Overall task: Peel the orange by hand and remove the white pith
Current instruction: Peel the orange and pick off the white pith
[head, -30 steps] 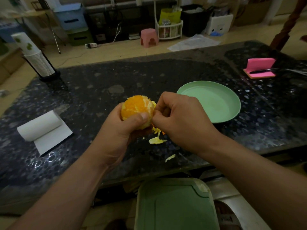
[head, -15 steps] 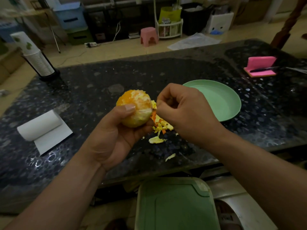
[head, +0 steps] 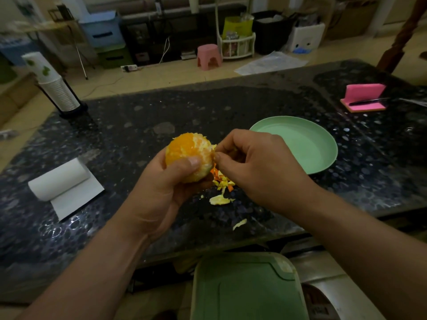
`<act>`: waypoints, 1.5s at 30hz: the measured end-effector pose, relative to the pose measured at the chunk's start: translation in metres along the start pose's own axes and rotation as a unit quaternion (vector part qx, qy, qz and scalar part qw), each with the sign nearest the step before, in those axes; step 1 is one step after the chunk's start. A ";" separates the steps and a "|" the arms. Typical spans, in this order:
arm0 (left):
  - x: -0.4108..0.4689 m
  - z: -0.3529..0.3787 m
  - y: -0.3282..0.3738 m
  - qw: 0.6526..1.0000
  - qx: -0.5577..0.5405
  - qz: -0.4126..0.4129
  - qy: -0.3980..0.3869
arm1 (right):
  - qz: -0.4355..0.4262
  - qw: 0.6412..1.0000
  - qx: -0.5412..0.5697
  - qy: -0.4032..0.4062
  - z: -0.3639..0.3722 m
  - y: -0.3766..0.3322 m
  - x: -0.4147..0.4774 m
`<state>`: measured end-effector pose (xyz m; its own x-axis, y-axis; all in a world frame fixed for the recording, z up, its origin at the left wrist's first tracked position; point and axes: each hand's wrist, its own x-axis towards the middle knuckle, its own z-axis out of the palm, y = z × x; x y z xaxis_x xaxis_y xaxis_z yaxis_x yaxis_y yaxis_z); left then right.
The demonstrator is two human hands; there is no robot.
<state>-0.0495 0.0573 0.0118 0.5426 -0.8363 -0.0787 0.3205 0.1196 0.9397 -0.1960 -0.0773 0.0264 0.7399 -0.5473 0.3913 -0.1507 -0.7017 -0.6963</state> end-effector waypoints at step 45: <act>0.005 0.003 -0.004 0.999 -0.001 -0.014 -0.036 | 0.023 0.996 0.087 0.007 0.002 0.003 0.002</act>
<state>-0.0509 0.0509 0.0085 0.4767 -0.8754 -0.0804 0.3359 0.0969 0.9369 -0.1933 -0.0797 0.0238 0.7256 -0.5843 0.3634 -0.0678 -0.5862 -0.8073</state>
